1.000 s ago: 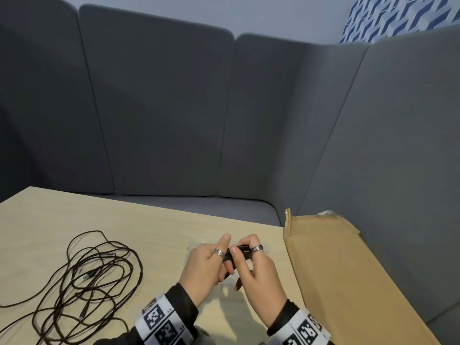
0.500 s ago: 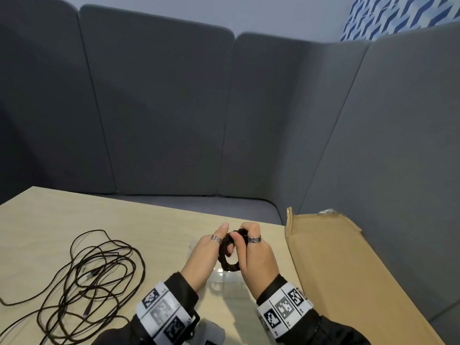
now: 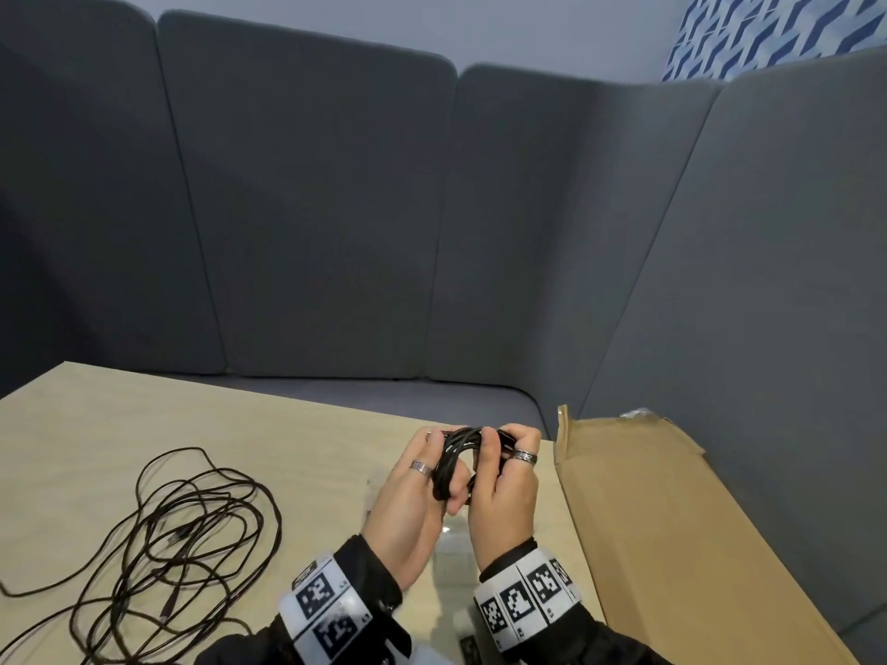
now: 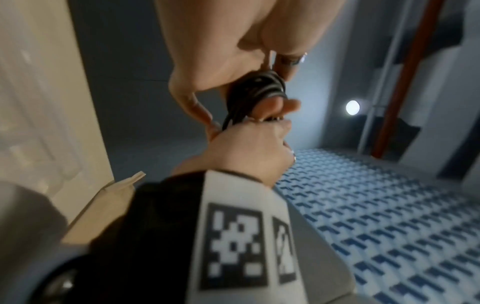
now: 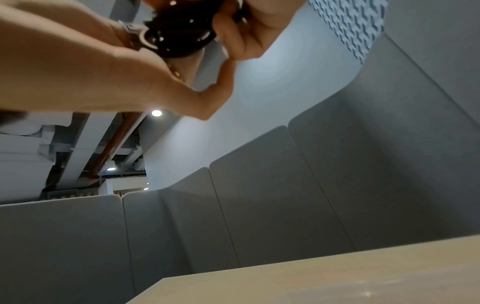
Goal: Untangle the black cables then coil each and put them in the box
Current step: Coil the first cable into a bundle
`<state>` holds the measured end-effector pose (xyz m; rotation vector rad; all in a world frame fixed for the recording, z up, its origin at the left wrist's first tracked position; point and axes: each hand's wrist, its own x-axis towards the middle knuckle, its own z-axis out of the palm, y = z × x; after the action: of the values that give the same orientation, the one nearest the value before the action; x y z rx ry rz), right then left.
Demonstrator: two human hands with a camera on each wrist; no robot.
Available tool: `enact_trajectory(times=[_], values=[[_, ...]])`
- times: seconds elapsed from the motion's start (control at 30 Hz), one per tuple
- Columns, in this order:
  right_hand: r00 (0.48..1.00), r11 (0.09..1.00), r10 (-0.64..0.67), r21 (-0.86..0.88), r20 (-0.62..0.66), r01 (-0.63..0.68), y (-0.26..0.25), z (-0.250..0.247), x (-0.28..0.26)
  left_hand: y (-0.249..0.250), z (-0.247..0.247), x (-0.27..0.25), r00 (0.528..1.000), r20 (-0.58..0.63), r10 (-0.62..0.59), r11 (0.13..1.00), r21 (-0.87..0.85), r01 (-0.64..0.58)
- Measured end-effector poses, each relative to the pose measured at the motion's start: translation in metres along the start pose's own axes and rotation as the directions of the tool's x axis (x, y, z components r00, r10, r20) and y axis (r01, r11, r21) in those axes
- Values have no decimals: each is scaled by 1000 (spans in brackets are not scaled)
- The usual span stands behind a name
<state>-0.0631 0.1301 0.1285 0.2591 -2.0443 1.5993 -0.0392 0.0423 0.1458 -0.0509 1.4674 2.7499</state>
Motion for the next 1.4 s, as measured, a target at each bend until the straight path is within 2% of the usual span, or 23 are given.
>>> enact_trajectory(times=[0.07, 0.17, 0.23, 0.3, 0.37, 0.43, 0.53, 0.6, 0.67, 0.77, 0.9, 0.93, 0.97, 1.0, 1.03, 1.1, 1.13, 1.17, 1.2, 1.23, 1.3, 1.33, 1.4], values=[[998, 1000, -12, -1, 61, 12, 3, -2, 1, 1, 1, 0, 994, -50, 99, 985, 146, -91], [983, 1000, -4, 5, 185, 3, 1, -13, 3, 9, -3, 1, 976, -81, 204, 923, 347, -164], [964, 994, -76, -62, 253, 95, 0, -22, 5, 15, -6, 2, 963, -66, 262, 870, 447, -206], [922, 942, -226, -172, 314, 290, 0, -33, 9, 20, -9, 4, 947, -49, 318, 792, 563, -236], [829, 787, -427, -302, 362, 538, -1, -44, 17, 24, -12, 4, 947, -5, 321, 712, 661, -237], [724, 572, -571, -444, 387, 689, -6, -51, 27, 25, -13, 4, 965, 46, 260, 689, 691, -218], [591, 344, -710, -542, 384, 767, -15, -59, 41, 29, -9, 2, 990, 63, 122, 781, 610, -135], [504, 243, -778, -559, 376, 793, -16, -64, 44, 31, -6, 0, 995, 88, 47, 821, 564, -88], [453, 186, -813, -575, 365, 797, -15, -66, 44, 32, -3, -2, 994, 110, -6, 841, 539, -54], [420, 148, -831, -581, 366, 800, -8, -67, 43, 34, -2, -6, 989, 138, -47, 860, 509, -30], [397, 74, -810, -596, 431, 800, -4, -70, 43, 38, -5, -10, 990, 144, -13, 897, 438, -52], [401, 68, -800, -598, 445, 799, -4, -72, 45, 38, -5, -11, 989, 148, -13, 914, 402, -48], [428, 88, -781, -599, 455, 796, -4, -73, 46, 38, -4, -12, 987, 162, -19, 928, 369, -43], [478, 141, -754, -599, 451, 788, -4, -72, 47, 37, -2, -13, 983, 181, -22, 938, 345, -42], [551, 237, -712, -589, 436, 772, -3, -69, 47, 35, 1, -14, 980, 197, -21, 941, 335, -48], [740, 544, -554, -507, 381, 668, -7, -59, 40, 31, 6, -14, 979, 205, 8, 931, 355, -82], [835, 728, -426, -416, 349, 545, -9, -54, 35, 29, 7, -13, 980, 196, 39, 916, 385, -114], [907, 885, -258, -295, 333, 361, -12, -49, 30, 27, 8, -12, 980, 183, 82, 894, 422, -153], [937, 978, -64, -167, 344, 128, -15, -44, 26, 25, 8, -11, 977, 168, 131, 869, 454, -194], [921, 995, 99, -43, 376, -90, -17, -42, 23, 24, 7, -11, 972, 152, 177, 847, 481, -229], [834, 905, 285, 153, 473, -396, -21, -40, 17, 21, 5, -11, 962, 121, 246, 804, 529, -272], [792, 840, 331, 221, 513, -495, -23, -41, 14, 20, 4, -10, 956, 108, 273, 783, 552, -286], [734, 733, 362, 311, 574, -605, -27, -43, 13, 17, 0, -8, 943, 89, 321, 740, 598, -308]])
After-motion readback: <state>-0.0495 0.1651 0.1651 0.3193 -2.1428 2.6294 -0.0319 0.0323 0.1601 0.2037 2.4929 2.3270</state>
